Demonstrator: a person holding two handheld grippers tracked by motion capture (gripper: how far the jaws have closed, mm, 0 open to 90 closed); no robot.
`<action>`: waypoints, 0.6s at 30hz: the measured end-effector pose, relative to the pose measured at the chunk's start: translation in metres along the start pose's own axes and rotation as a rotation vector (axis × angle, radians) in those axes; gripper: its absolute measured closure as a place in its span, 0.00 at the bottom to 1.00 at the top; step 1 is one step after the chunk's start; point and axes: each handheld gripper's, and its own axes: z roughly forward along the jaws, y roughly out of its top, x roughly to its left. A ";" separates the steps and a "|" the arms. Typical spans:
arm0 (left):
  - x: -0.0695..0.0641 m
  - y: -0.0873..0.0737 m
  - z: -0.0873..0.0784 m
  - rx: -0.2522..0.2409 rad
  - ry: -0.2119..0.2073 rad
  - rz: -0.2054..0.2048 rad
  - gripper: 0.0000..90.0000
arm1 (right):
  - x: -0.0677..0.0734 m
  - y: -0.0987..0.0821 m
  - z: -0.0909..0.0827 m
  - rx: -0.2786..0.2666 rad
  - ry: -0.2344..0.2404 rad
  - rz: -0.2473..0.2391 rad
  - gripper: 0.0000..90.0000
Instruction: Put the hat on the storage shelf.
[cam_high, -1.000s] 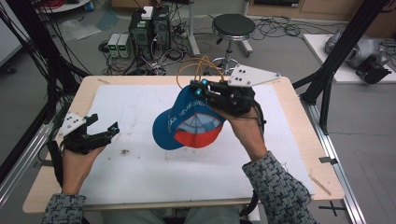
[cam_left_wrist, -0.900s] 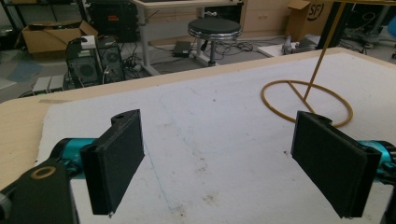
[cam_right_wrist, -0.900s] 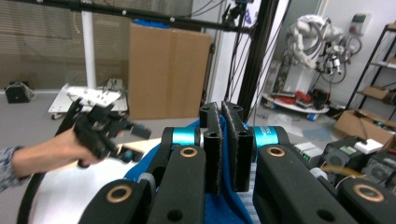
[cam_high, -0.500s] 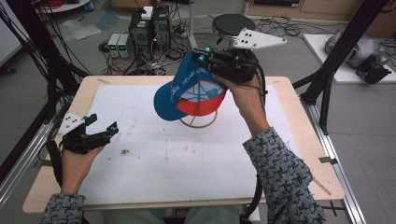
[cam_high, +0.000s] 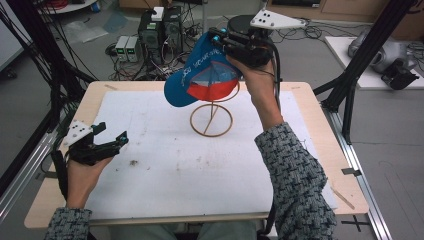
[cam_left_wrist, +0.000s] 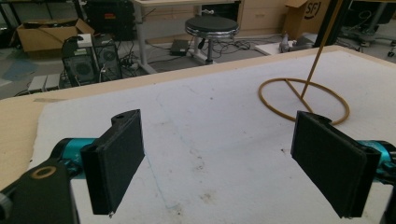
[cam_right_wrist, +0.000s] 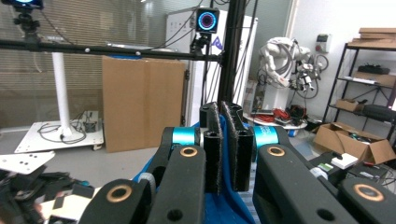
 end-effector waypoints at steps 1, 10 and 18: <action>0.000 0.000 0.000 -0.001 -0.003 -0.002 0.19 | -0.003 -0.001 0.001 0.002 -0.005 0.005 0.97; 0.000 0.001 -0.002 -0.003 -0.019 -0.006 0.20 | -0.024 -0.020 0.011 0.066 -0.054 0.031 0.96; 0.000 0.000 -0.002 -0.001 -0.023 -0.003 0.20 | -0.038 -0.039 0.009 0.139 -0.110 0.059 0.96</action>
